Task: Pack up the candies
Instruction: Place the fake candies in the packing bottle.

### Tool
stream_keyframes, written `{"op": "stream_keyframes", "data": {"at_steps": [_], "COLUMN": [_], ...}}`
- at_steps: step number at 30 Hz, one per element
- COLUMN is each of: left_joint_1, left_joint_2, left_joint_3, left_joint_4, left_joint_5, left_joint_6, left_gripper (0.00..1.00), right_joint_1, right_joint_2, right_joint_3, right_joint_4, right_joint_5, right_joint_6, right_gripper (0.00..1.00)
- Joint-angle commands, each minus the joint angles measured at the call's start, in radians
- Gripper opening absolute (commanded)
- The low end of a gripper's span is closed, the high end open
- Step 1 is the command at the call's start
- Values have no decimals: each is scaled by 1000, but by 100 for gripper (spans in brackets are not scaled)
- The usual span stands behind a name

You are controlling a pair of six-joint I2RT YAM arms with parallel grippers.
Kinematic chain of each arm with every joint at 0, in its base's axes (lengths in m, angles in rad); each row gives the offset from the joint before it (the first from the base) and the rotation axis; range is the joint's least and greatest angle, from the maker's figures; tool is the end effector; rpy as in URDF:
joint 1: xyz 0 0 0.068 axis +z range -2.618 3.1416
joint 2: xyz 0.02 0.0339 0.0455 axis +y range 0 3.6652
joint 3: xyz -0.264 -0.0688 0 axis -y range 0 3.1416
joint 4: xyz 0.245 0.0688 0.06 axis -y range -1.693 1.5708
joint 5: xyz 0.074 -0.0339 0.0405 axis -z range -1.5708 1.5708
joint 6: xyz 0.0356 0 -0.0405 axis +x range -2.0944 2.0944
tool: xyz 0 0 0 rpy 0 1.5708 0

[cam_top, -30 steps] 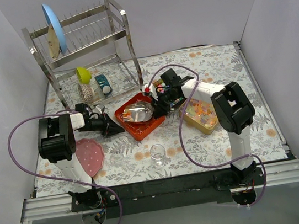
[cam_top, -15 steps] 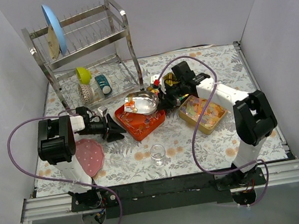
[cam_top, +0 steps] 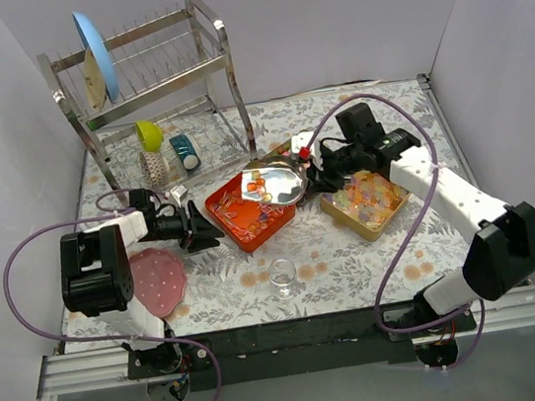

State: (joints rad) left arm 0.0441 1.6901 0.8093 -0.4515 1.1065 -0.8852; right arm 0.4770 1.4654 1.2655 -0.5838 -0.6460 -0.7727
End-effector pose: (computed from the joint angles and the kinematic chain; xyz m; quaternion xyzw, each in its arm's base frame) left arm 0.2760 -0.0197 0.1375 0.3227 -0.7832 0.5176 0.1206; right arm 0.2716 0.1645 0.3139 -0.6110 0.6391 0.2364 0.4029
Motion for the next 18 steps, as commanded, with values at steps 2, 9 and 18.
{"op": "stream_keyframes", "data": {"at_steps": [2,9,18], "left_joint_1": [8,5,5], "left_joint_2": [-84,-191,-268], "left_joint_3": [33,41,4], "left_joint_4": [-72,-95,-15], "left_joint_5": [-19,-1,-7], "left_joint_6": [55,68,2], "left_gripper": [47,25,13], "right_joint_1": [-12,-12,-11], "right_joint_2": [-134,-244,-270], "right_joint_3": [-24,-40,-23], "right_joint_4": [-171,-338,-450], "right_joint_5": [49,105,97], "right_joint_6": [-157,-302,-393], "right_gripper": [1,1,1]}}
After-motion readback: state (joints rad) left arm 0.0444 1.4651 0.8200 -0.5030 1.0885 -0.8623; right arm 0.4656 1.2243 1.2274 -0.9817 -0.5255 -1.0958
